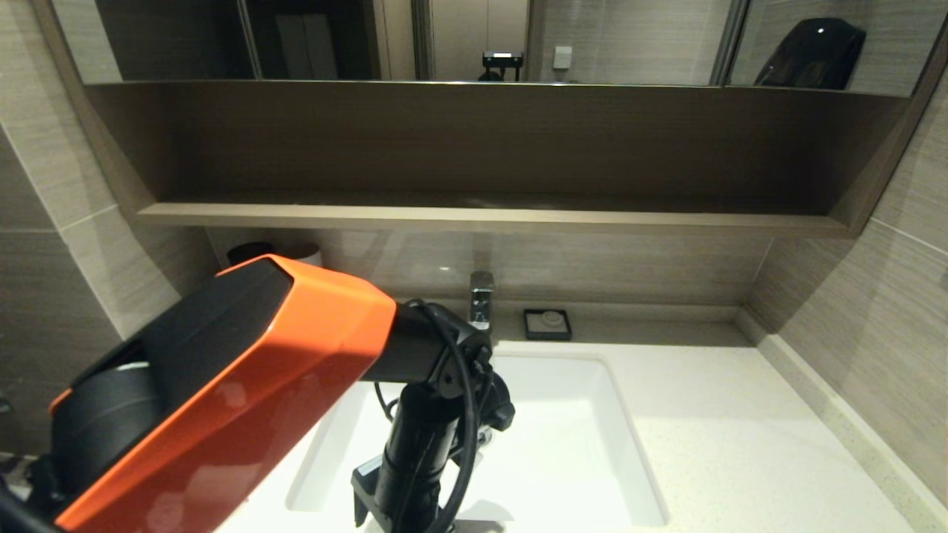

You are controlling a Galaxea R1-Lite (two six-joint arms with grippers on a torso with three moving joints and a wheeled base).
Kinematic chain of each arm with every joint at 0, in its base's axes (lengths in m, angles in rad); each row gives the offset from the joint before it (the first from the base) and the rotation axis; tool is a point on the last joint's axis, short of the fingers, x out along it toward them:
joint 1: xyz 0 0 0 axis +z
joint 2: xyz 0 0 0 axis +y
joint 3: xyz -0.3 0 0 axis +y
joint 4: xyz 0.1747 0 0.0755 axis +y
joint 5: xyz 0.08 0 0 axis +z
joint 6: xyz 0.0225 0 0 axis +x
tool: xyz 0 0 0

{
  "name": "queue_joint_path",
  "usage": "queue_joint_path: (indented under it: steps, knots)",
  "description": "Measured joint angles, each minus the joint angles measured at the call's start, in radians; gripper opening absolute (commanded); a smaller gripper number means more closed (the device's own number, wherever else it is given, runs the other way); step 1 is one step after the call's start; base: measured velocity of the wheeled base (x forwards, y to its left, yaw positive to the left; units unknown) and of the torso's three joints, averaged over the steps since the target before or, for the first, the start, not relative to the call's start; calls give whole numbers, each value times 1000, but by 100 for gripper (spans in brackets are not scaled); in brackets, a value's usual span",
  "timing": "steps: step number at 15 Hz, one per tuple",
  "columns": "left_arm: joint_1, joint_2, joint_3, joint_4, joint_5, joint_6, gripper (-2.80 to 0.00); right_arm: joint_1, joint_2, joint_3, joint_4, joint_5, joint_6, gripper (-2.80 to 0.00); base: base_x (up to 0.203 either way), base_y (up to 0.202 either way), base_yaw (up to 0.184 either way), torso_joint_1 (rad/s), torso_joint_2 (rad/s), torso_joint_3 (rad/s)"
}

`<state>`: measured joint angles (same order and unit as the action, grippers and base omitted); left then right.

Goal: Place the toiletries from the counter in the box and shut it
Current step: Pick up the bathroom toiletry

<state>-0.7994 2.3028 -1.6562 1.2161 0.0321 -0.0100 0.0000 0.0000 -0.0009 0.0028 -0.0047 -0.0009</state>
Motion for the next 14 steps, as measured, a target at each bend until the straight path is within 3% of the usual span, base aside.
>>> queue_joint_path:
  steps: [14]
  knots:
    - [0,21,1,-6,9,-3,0,0,0,0,0,0,0,-280,0,0,0,0,0,0]
